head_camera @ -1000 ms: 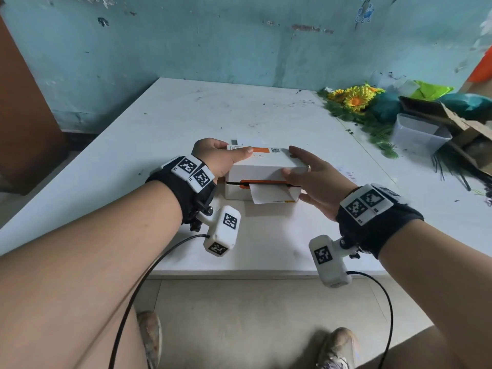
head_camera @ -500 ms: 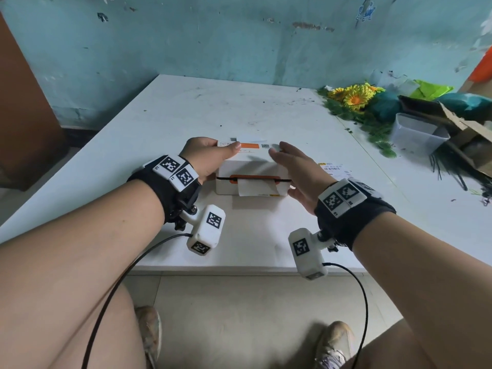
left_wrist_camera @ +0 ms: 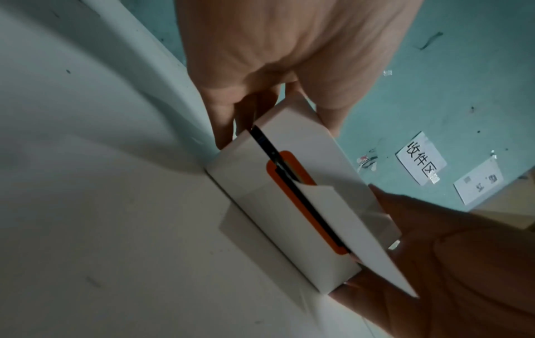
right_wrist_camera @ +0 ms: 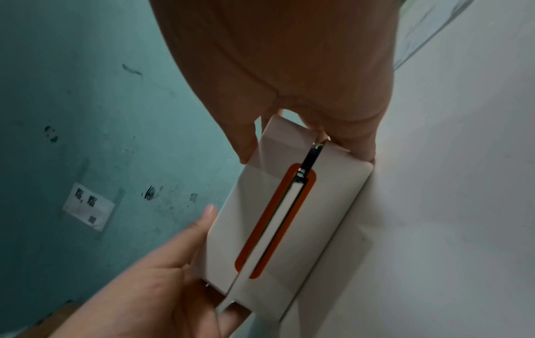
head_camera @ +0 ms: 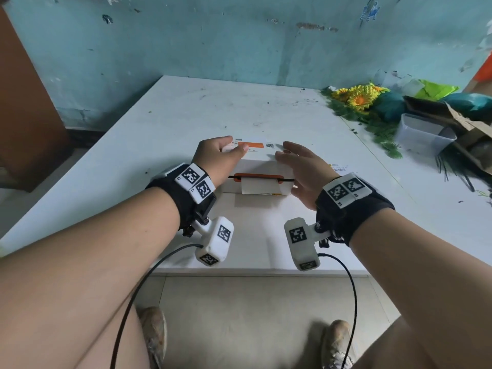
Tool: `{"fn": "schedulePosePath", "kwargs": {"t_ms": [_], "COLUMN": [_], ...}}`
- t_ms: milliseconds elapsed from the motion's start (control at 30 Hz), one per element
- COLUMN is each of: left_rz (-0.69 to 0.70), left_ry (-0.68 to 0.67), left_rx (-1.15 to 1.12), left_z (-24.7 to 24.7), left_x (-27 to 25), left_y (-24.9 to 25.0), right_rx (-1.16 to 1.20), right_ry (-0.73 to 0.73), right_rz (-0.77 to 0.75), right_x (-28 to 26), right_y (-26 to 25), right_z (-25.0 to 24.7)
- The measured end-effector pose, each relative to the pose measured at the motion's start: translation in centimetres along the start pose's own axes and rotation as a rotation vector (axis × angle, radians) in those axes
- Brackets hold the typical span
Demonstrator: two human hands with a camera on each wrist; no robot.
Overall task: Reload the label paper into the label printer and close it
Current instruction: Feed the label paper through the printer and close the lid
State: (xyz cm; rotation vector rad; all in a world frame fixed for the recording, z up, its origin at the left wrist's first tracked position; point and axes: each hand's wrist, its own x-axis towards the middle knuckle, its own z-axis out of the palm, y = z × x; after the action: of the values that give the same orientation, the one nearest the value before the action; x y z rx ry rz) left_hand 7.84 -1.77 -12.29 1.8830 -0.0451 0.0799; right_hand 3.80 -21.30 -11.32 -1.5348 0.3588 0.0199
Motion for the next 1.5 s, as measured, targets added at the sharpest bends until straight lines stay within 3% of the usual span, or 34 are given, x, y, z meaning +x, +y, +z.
{"fn": "schedulePosePath", "kwargs": {"t_ms": [300,500,733,867,1000,1100,1233,1500], "left_rz": [-0.001,-0.003,-0.031,-0.037,-0.065,-0.089,-0.105,-0.138], "left_ry": [0.022,-0.005,0.004,-0.013,-0.038,-0.097,-0.057,-0.104], "left_rx": [-0.051,-0.048,-0.011,0.093,0.197,0.217,0.155,0.064], "left_z": [-0.7,-1.4,-1.2,-1.2,-1.1,-1.3,-1.4,-2.5], "left_x": [0.3,0.4,0.1,-0.2,-0.6,-0.9,-0.9,-1.2], "left_y": [-0.3,-0.5,0.0,1.2,2.0,2.2,2.1,1.9], "right_rx": [-0.116,0.007,0.006,-0.082,-0.233,-0.137,-0.106,-0.013], "right_ry": [0.035,-0.023,-0.047,-0.018,0.08,0.103,0.143,0.063], "right_rz": [-0.051,0.054,0.052,0.05,-0.046,0.008,0.02,0.047], "right_x": [0.2,0.1,-0.1,-0.7,-0.4,-0.1,0.7,0.2], "right_y": [-0.2,-0.8,-0.6,-1.0,-1.7,-1.9,-1.2,-0.7], "right_z": [0.2,-0.9,-1.4,-1.2,-0.5,-0.2,-0.5,-1.2]}}
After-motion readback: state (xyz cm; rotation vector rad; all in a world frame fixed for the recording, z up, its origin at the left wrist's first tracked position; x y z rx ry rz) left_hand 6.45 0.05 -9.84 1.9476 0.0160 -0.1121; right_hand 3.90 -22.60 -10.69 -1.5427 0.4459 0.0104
